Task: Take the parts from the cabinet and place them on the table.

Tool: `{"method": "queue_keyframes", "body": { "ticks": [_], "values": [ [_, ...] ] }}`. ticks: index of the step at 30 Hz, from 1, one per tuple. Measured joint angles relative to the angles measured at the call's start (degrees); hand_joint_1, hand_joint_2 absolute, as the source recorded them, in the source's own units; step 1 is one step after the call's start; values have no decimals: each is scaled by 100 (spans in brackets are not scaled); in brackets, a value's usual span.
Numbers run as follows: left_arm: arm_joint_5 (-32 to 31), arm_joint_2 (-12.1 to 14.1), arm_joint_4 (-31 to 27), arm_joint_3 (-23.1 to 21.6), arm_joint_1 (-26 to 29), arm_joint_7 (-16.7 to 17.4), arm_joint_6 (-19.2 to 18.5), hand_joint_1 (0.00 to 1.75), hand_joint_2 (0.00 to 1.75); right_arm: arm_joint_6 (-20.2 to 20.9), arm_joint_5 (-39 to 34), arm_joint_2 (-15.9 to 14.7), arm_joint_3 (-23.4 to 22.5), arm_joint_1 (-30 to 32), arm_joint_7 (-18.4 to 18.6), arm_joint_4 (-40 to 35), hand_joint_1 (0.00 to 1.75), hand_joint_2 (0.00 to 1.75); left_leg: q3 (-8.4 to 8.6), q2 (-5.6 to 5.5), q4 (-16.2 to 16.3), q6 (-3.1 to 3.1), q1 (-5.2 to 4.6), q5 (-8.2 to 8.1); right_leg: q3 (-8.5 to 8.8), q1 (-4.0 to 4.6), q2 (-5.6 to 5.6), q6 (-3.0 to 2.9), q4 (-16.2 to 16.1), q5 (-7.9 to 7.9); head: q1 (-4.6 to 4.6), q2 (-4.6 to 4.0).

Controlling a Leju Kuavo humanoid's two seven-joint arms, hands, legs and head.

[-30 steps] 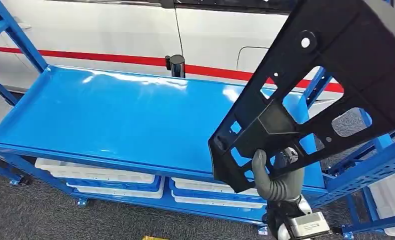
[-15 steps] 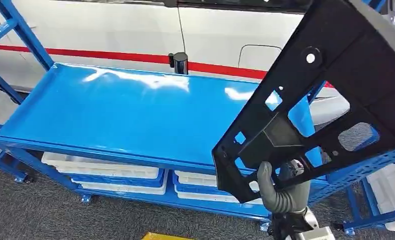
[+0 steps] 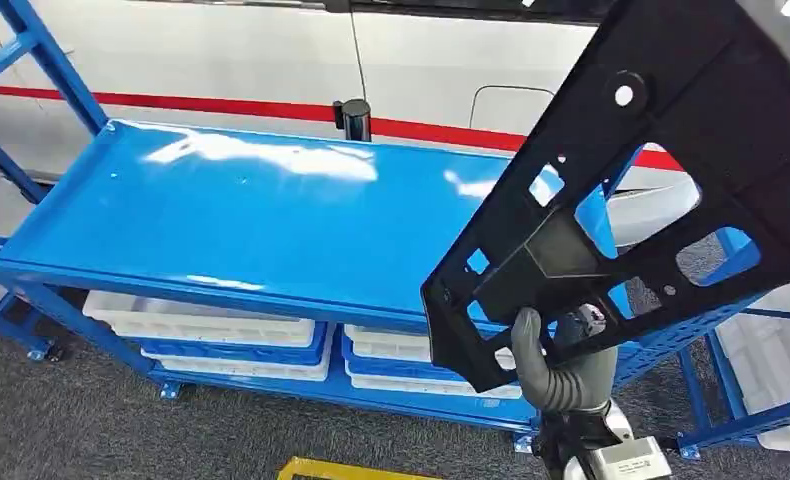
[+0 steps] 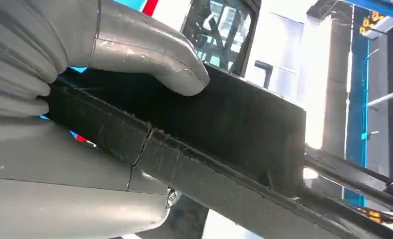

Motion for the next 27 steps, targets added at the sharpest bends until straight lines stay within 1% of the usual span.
{"method": "queue_keyframes", "body": {
  "ticks": [2, 3, 4, 5, 6, 7, 8, 9, 10, 11, 12, 13, 14, 15, 16, 17, 18, 19, 20, 21, 22, 23, 24, 25, 26, 27],
  "values": [
    [0, 13, 0, 0, -3, -11, -9, 0, 175, 20, 0, 15, 7, -85, 29, 35, 175, 175, -54, 1, -5, 97, -57, 62, -35, -48, 2, 95, -37, 65, -13, 0],
    [0, 15, 0, 2, -3, -11, -11, 0, 175, 20, 0, 15, 4, -122, 31, 39, 175, 175, -89, 15, -48, 189, -21, 128, -78, -42, 1, 120, 3, 41, -13, 0],
    [0, 28, -2, 2, -13, -9, -9, 0, 175, 22, -2, 15, 4, -149, 40, 59, 175, 175, -135, 21, -49, 223, -33, 167, -192, -49, 7, 109, 118, -92, -4, 0],
    [0, 35, -2, 2, -22, -9, -9, 0, 175, 22, -2, 15, 4, -182, 46, 70, 175, 175, -187, 20, -48, 280, -33, 205, -312, -50, 11, 56, 432, -333, 22, 0],
    [0, 39, -2, 2, -26, -9, -11, 0, 175, 22, -7, 15, 4, -197, 48, 81, 175, 175, -242, 23, -47, 296, -39, 241, -472, -49, 11, 17, 855, -563, 28, 0],
    [0, 39, -2, 2, -26, -9, -13, 0, 175, 22, -11, 17, 4, -204, 48, 90, 175, 175, -297, 23, -46, 301, -45, 275, -627, -49, 11, -5, 1285, -752, 24, 0],
    [0, 39, -2, 2, -26, -9, -15, 0, 175, 22, -17, 20, 4, -204, 48, 103, 175, 175, -354, 25, -44, 302, -51, 314, -725, -49, 11, 5, 1626, -880, 28, 0],
    [0, 39, -2, 2, -25, -9, -15, 0, 175, 22, -17, 20, 4, -204, 53, 120, 175, 175, -409, 27, -44, 298, -53, 353, -690, -49, 11, 45, 1686, -879, 24, 0],
    [0, 39, -2, 2, -26, -9, -17, 0, 175, 24, -20, 20, 4, -206, 53, 129, 175, 175, -456, 26, -43, 291, -53, 389, -525, -49, 11, 88, 1477, -806, 28, 0],
    [0, 39, -2, 2, -26, -9, -17, 0, 175, 22, -20, 20, 4, -208, 53, 129, 175, 175, -498, 24, -43, 279, -53, 428, -233, -49, 11, 134, 1036, -673, 29, 0],
    [0, 37, -2, 2, -25, -5, -18, 0, 175, 22, -20, 20, 4, -220, 53, 129, 175, 175, -528, 17, -43, 259, -52, 461, 120, -48, 10, 161, 498, -542, 28, 0],
    [0, 37, -2, 2, -27, 2, -15, 0, 175, 22, -17, 20, 4, -242, 53, 129, 175, 175, -536, 15, -40, 233, -52, 494, 459, -44, 7, 146, 5, -488, 33, 0],
    [0, 37, -2, 2, -24, 4, -15, 0, 175, 22, -18, 22, 9, -266, 53, 131, 175, 175, -561, 16, -42, 191, -80, 523, 594, -11, 9, 115, -127, -489, 15, 0],
    [0, 39, 0, 2, -23, 4, -18, 0, 175, 15, -17, 33, 7, -265, 48, 129, 175, 175, -547, 23, -50, 154, -76, 557, 532, 7, 19, 109, -111, -419, 9, 0],
    [0, 39, 0, 2, -28, 4, -15, 0, 175, 9, -17, 35, 7, -276, 50, 133, 175, 175, -549, 24, -50, 112, -66, 590, 448, 25, 20, 89, -122, -433, 17, 0],
    [0, 37, 0, 2, -30, 4, -15, 0, 175, -9, -17, 35, 4, -273, 50, 133, 175, 175, -537, 24, -89, 69, -54, 633, 448, 34, 22, 45, -122, -407, 4, 0],
    [0, 37, 0, 4, -23, 4, -15, 0, 175, -11, -17, 37, 7, -277, 53, 133, 175, 175, -547, 21, -110, 24, -72, 657, 431, 8, 19, -21, -178, -359, 18, 0],
    [0, 42, 0, 9, -22, 4, -15, 0, 175, -11, -13, 46, 7, -283, 53, 133, 175, 175, -594, 16, -35, 13, -36, 557, 454, -73, 3, -68, -201, -300, 2, 0],
    [2, 42, 0, 9, -20, 4, -15, 0, 175, -11, -4, 57, 7, -286, 53, 133, 175, 175, -667, 25, 183, -2, -38, 262, 392, -61, 5, -123, -202, -264, -2, 0],
    [2, 42, 0, 9, -21, 4, -15, 0, 175, -13, -2, 61, 7, -283, 53, 133, 175, 175, -768, 24, 508, -18, -24, -39, 383, -58, 2, -177, -200, -228, -13, 0],
    [2, 42, 0, 9, -20, 4, -15, 0, 175, -15, -2, 63, 7, -278, 53, 135, 175, 175, -901, 22, 977, -41, -23, -341, 333, -45, -3, -180, -197, -186, -11, 0],
    [2, 42, 0, 9, -20, 4, -18, 0, 175, -17, -2, 68, 7, -279, 53, 140, 175, 175, -990, 22, 1359, -64, -21, -500, 281, -34, -4, -184, -190, -159, -20, 0],
    [2, 39, 0, 11, -20, -11, -29, 0, 175, -22, -2, 72, 7, -275, 53, 146, 175, 175, -993, 24, 1545, -80, -14, -500, 243, -29, -3, -177, -187, -134, -17, 0],
    [2, 41, 0, 11, -19, -31, -31, 0, 175, -28, -2, 74, 7, -273, 53, 151, 175, 175, -878, 25, 1464, -88, -9, -398, 214, -28, -2, -170, -186, -109, -15, 0],
    [4, 42, 0, 11, -20, -48, -31, 0, 175, -31, -2, 74, 9, -273, 53, 157, 175, 175, -653, 26, 1175, -89, -4, -232, 198, -30, -1, -155, -181, -96, -17, 0],
    [9, 44, 0, 11, -21, -59, -31, 0, 175, -39, -2, 76, 9, -273, 53, 157, 175, 175, -346, 26, 720, -90, 10, -46, 189, -34, -1, -142, -175, -87, -20, 0]
  ]
}}
